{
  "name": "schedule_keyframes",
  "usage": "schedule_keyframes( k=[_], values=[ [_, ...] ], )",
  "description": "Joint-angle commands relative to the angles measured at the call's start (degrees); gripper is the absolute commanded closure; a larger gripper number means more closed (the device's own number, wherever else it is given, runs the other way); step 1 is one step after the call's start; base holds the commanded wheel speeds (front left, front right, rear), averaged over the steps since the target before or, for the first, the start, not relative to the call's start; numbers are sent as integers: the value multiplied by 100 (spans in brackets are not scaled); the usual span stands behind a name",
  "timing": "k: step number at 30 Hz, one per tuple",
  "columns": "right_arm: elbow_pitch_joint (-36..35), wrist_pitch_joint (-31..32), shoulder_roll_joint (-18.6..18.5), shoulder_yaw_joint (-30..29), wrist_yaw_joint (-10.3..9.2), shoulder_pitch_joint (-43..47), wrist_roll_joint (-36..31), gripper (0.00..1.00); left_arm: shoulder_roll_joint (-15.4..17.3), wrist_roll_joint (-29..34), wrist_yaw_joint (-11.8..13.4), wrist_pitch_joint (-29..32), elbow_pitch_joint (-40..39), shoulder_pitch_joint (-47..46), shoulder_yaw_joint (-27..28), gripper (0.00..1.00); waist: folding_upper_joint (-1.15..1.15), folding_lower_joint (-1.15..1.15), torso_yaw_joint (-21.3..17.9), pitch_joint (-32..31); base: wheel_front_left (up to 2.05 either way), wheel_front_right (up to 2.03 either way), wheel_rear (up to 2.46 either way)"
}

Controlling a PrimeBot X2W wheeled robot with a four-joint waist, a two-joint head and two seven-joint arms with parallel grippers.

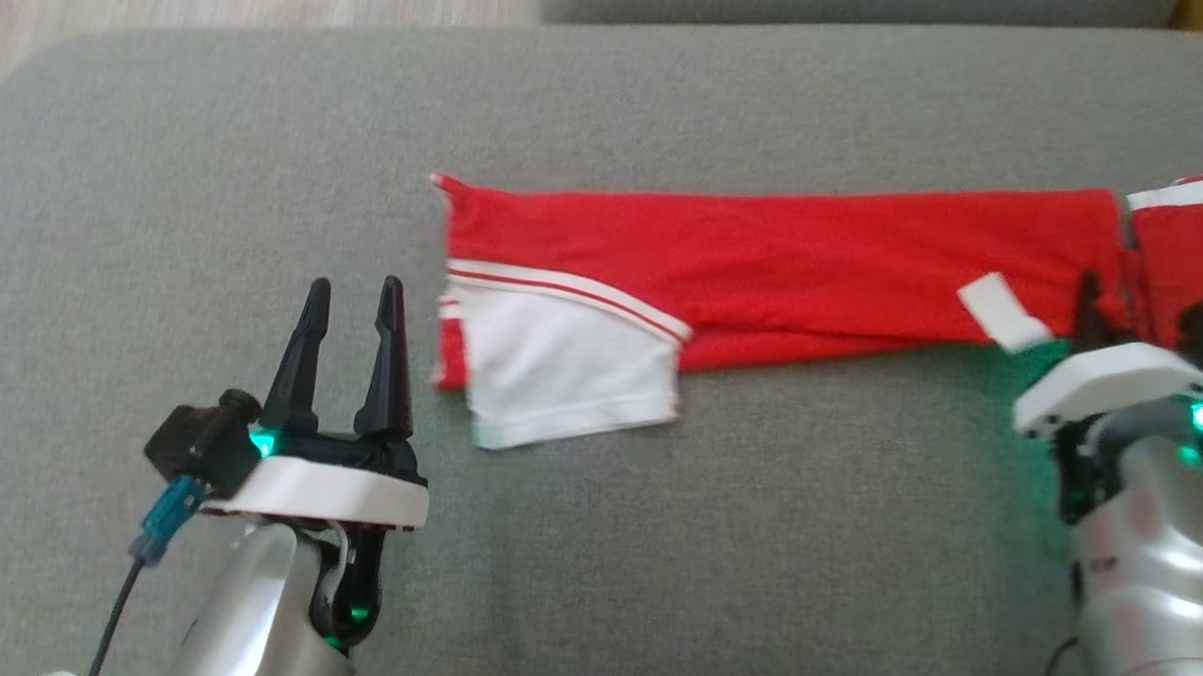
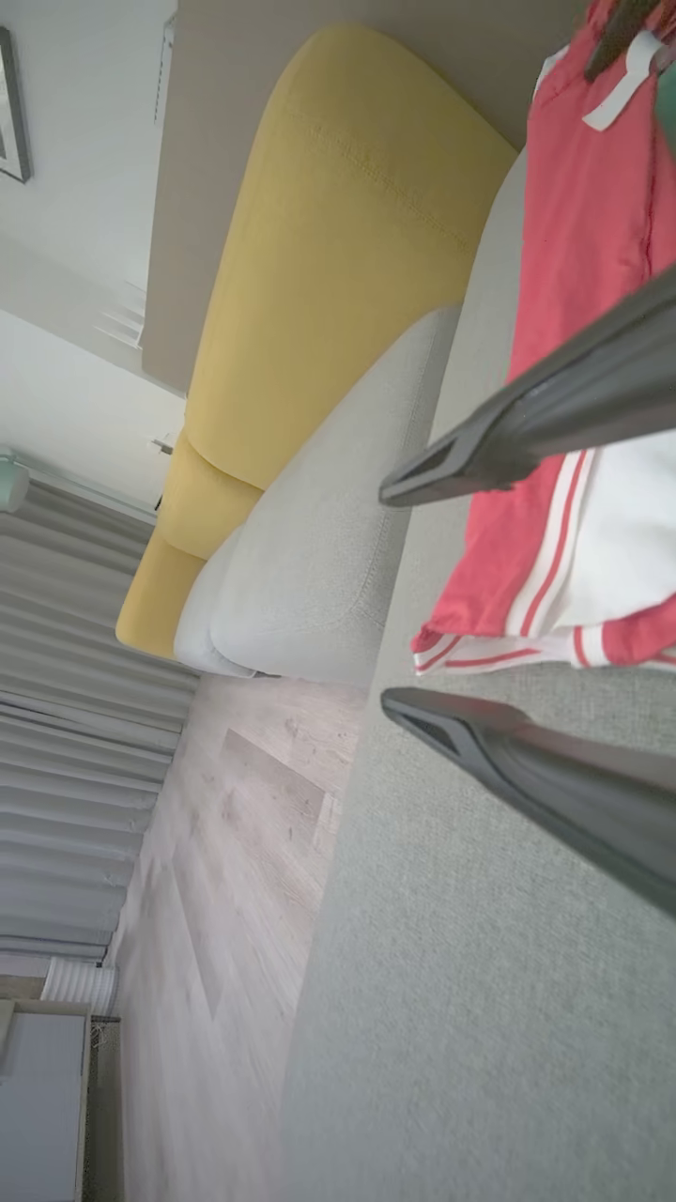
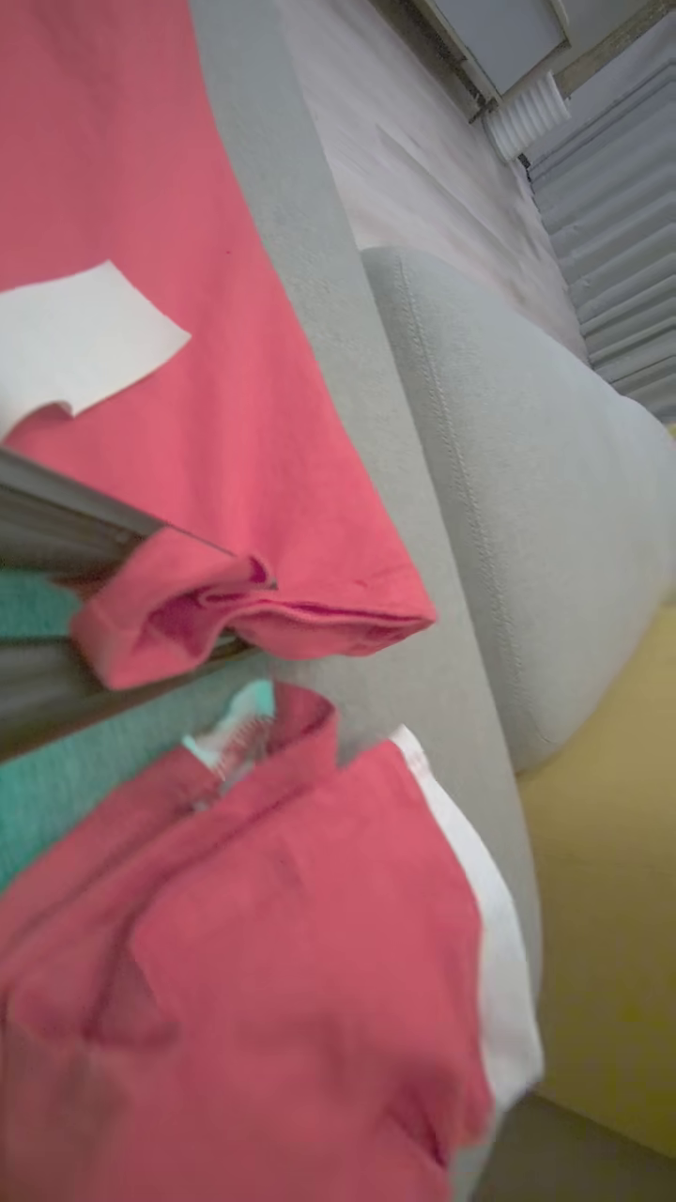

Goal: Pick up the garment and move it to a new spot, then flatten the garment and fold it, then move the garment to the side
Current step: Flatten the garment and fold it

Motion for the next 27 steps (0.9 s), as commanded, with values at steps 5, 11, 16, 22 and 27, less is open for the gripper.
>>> schedule_keyframes(
  k=[5, 11, 16, 22, 27],
  values=[
    [-354, -115, -228, 89, -5, 55, -33, 100, 98, 4, 8, -46, -190, -27, 177, 0, 0, 0, -134, -353, 0, 0, 0],
    [-608, -122, -43, 435, -5, 5, 113, 100, 83, -25, 8, -46, -200, 80, 128, 0, 0, 0, 45, -589, 0, 0, 0],
    [-904, -50, 165, 1049, -5, -48, 334, 100, 99, -18, 8, -46, -203, 151, 137, 0, 0, 0, 329, -748, 0, 0, 0],
    [-1154, 194, 237, 1931, -5, -23, 958, 100, 99, -39, 8, -46, -191, 207, 127, 0, 0, 0, 660, -815, 0, 0, 0],
    [-1301, 370, 240, 2906, -5, -7, 1733, 100, 79, -56, 8, -46, -182, 195, 43, 0, 0, 0, 1012, -756, 0, 0, 0]
  ],
)
